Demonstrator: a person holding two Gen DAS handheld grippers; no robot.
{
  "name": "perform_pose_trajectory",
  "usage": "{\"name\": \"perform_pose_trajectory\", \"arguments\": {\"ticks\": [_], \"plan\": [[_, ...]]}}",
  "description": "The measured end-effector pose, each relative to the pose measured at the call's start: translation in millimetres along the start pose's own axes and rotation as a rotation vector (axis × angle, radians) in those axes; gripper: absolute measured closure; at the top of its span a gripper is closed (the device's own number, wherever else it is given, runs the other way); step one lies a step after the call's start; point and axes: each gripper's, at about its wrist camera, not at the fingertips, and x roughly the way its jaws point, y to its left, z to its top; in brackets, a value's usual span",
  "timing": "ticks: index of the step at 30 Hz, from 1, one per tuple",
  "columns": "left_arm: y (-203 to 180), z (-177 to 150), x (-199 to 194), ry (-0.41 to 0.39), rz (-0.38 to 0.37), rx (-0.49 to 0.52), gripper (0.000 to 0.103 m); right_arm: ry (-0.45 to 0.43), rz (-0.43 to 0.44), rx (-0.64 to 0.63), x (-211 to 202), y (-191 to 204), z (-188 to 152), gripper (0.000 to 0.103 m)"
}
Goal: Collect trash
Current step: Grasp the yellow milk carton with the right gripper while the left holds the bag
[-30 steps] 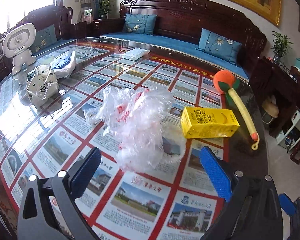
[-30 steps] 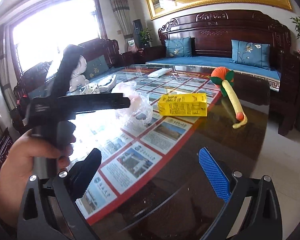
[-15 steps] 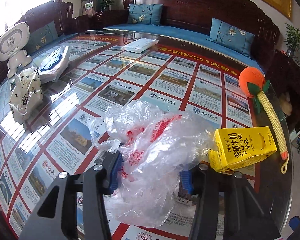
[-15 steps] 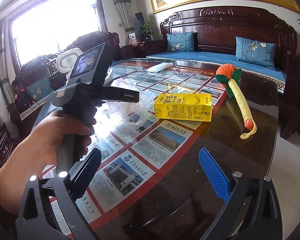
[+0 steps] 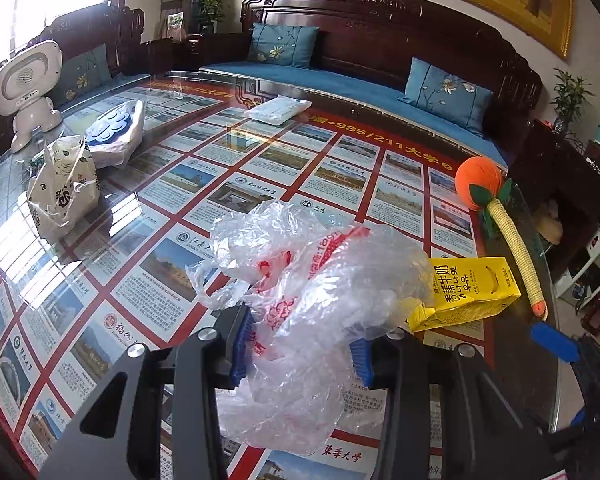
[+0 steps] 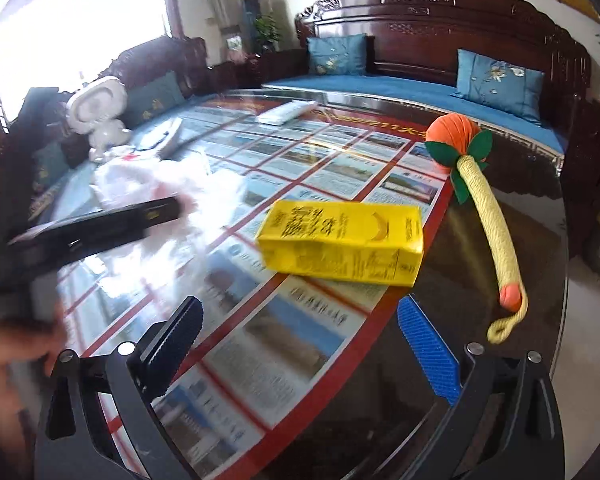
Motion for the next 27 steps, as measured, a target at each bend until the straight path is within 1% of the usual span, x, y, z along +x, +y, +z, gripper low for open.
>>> {"name": "perform_pose_trajectory", "arguments": {"ticks": [5,7,9,13,16,23,27], "plan": [[2.9,-2.8,3.9,0.006,-0.006,-0.003,0.062,-0.001,-0.072,0.023,25.6,-3.1,22.6,0.008],[2.6,-2.9,5.3,0.006,-0.006,0.001,0.062,0.008,-0.082,0.025,32.0,-4.0,27.6,0.008],[1.4,-2.0,5.7,0.002,-0.007,0.004,0.062,0.021,-0.085,0.008,40.0,-1.5,32.4,0.008],[-1.9,-0.7,4.1,-0.008,-0.010,0.015,0.062,0.028,-0.141,-0.021,51.8,1.3,35.9,0.008],[-3.2,-1.2,3.2,-0.011,-0.014,0.021,0.062,0.020,-0.141,0.019,54.4,-5.3,37.3,0.008],[-4.9,-3.3,3.1,-0.006,-0.019,0.026,0.062,0.056,-0.133,-0.007,62.1,-2.2,45.9,0.008],[-5.3,-3.7,1.8,-0.007,-0.022,0.028,0.062,0.063,-0.120,-0.016,61.5,-1.2,44.6,0.008]]}}
